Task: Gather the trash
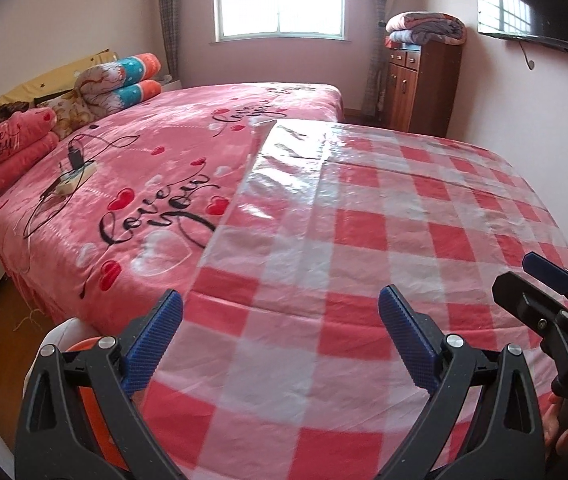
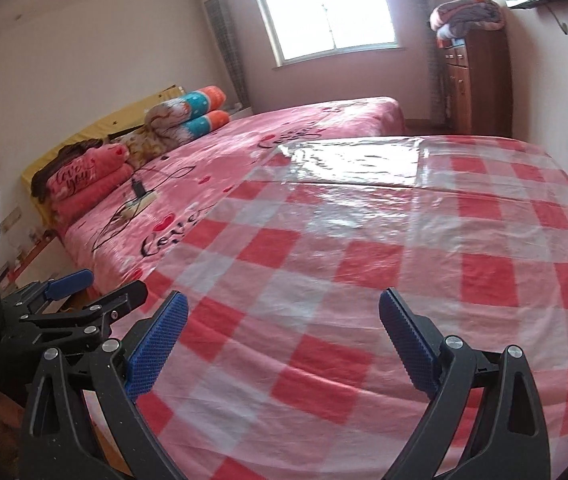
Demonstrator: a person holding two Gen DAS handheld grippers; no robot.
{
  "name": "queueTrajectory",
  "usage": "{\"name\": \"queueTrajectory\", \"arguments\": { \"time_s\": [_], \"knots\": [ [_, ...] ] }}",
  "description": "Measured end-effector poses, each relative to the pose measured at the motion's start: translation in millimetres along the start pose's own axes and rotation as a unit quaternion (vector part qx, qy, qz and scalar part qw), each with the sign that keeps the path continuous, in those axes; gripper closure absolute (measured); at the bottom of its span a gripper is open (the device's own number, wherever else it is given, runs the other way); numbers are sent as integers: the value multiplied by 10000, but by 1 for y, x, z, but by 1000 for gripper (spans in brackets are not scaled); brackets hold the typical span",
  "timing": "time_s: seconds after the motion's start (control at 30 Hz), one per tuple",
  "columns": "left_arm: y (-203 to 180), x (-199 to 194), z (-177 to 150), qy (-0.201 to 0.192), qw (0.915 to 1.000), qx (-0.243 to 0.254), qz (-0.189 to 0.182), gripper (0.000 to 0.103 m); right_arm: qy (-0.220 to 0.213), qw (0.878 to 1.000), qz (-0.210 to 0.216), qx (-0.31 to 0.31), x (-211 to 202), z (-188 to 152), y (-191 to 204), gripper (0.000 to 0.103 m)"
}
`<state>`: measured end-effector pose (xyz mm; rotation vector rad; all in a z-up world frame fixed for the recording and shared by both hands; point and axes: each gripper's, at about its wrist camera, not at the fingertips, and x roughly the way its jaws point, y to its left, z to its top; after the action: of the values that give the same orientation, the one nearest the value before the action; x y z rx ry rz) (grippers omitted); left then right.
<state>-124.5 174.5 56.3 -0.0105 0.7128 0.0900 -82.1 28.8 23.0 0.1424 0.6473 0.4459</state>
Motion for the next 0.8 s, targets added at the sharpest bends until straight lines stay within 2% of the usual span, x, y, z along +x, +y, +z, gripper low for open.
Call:
{"name": "queueTrajectory", "arguments": {
  "time_s": [0.37,0.8],
  "knots": [
    [-49,10,11,5,9993,290,-255,4,-278,9988,-378,139,-15,2,-38,8],
    [-100,18,15,-4,9973,627,-377,4,-518,9951,-786,306,-31,3,-78,8]
  ]
}}
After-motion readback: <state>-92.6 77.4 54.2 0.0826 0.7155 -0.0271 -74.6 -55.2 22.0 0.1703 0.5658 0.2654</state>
